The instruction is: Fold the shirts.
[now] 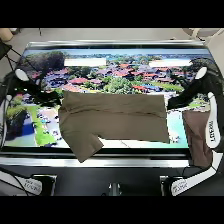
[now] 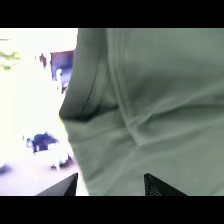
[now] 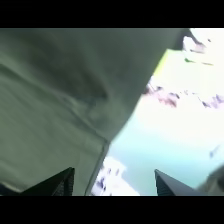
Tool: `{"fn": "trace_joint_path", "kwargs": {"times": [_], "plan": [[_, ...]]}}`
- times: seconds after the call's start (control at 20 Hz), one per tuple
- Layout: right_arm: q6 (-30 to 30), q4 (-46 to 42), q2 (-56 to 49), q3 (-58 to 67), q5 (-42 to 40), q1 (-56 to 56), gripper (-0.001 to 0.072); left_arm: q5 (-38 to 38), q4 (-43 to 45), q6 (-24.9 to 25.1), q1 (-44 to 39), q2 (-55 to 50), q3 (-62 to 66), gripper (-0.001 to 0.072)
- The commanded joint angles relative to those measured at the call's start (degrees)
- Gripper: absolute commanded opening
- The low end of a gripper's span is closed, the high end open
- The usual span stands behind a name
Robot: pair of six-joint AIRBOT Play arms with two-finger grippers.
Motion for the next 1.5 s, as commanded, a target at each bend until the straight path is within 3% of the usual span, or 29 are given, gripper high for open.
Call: {"fn": "trace_joint_path", "kwargs": {"times": [0.0,0.1,0.2,0.3,0.6,0.75,0.8,0.9,0.95,1.1,1.15,1.3,1.35,1.4,1.45], "plan": [[-1.0,0.2,6.0,-7.6,2.8,-4.4,0.0526,-2.7,-0.1,2.0,2.7,7.8,-9.1,0.0518],[-2.6,0.2,11.5,-19.3,-2.2,-5.6,0.0526,4.0,-2.7,2.1,2.6,15.7,-25.7,0.0518],[-4.5,1.3,16.5,-29.0,-6.9,-5.8,0.0525,9.6,-7.3,6.2,2.2,22.8,-40.7,0.0517],[-4.7,2.1,19.5,-33.8,-10.4,-5.8,0.0524,13.2,-7.9,6.5,2.2,27.6,-50.0,0.0512],[-4.7,2.1,20.1,-34.4,-10.6,-5.8,0.0529,20.7,-13.8,6.6,-2.5,28.8,-57.8,0.0502],[-4.7,2.1,20.1,-36.5,-11.3,-5.8,0.0541,24.3,-13.7,3.9,-6.2,27.7,-57.8,0.05],[-4.7,2.5,20.1,-38.1,-11.8,-5.8,0.0548,25.2,-13.7,2.9,-6.7,27.1,-57.8,0.0448],[-6.1,5.3,20.1,-40.9,-12.2,-5.8,0.0562,26.2,-13.7,2.3,-6.8,26.7,-57.7,0.0189],[-6.7,6.8,20.1,-42.2,-12.9,-5.8,0.063,26.1,-13.7,2.4,-6.7,26.8,-57.7,0.0022],[-5.7,9.8,20.0,-46.1,-18.8,-5.7,0.064,26.2,-13.4,2.6,-6.7,26.8,-57.7,0.0024],[-4.3,10.0,19.8,-46.8,-19.8,-5.7,0.0612,26.1,-13.4,2.5,-6.7,26.8,-57.7,0.0024],[-3.5,10.4,19.2,-48.5,-19.9,-5.7,0.0596,26.2,-13.3,2.6,-6.7,27.3,-57.7,0.0024],[-3.3,11.1,19.2,-49.1,-19.9,-5.7,0.0497,26.3,-13.3,2.6,-6.7,27.3,-57.6,0.0024],[-3.4,11.9,19.2,-49.3,-19.7,-5.7,0.0343,26.3,-13.3,2.6,-6.7,27.3,-57.4,0.0024],[-3.4,12.5,19.3,-49.2,-19.7,-5.7,0.0075,26.3,-13.3,2.8,-6.7,27.4,-56.8,0.0023]]}}
